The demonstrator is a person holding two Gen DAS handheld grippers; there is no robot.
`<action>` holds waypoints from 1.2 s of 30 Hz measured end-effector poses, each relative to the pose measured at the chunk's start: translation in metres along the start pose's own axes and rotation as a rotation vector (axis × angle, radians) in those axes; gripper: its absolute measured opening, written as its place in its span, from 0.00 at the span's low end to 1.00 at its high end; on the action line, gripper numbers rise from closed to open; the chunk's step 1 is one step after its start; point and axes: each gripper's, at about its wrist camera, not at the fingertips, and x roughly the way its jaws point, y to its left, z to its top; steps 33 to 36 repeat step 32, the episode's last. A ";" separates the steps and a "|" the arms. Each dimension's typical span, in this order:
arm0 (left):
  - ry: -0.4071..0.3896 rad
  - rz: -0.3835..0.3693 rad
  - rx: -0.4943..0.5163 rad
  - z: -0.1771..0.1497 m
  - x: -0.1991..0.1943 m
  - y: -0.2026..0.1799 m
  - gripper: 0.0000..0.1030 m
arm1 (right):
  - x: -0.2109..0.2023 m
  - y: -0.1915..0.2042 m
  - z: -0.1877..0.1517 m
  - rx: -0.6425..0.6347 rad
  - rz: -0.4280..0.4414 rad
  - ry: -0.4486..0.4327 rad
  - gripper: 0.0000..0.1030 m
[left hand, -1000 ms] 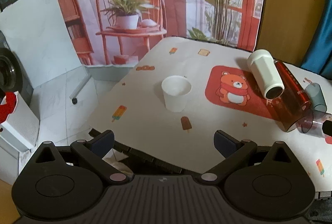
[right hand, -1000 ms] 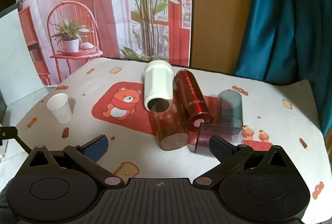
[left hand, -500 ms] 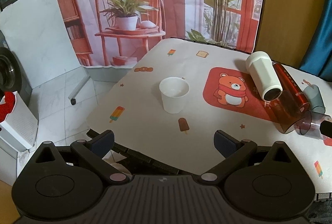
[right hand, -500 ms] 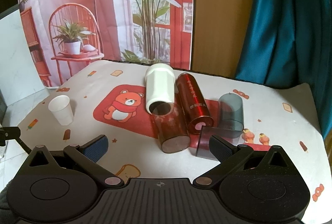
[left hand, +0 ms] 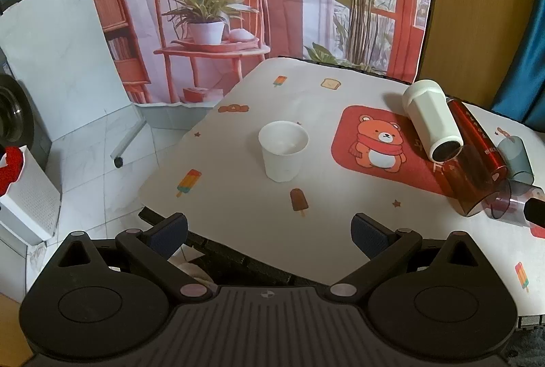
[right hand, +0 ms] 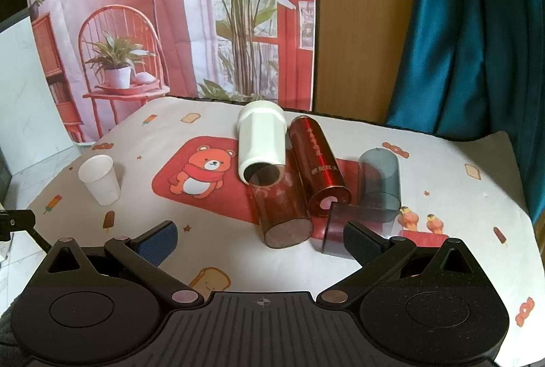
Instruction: Flip cup upright
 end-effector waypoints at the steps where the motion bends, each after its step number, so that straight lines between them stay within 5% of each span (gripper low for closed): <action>1: 0.001 -0.001 0.000 0.000 0.000 0.000 1.00 | 0.000 0.000 0.000 0.000 0.000 0.000 1.00; 36: 0.008 0.010 -0.001 -0.003 0.003 -0.002 1.00 | 0.003 -0.002 -0.004 0.012 0.002 0.004 1.00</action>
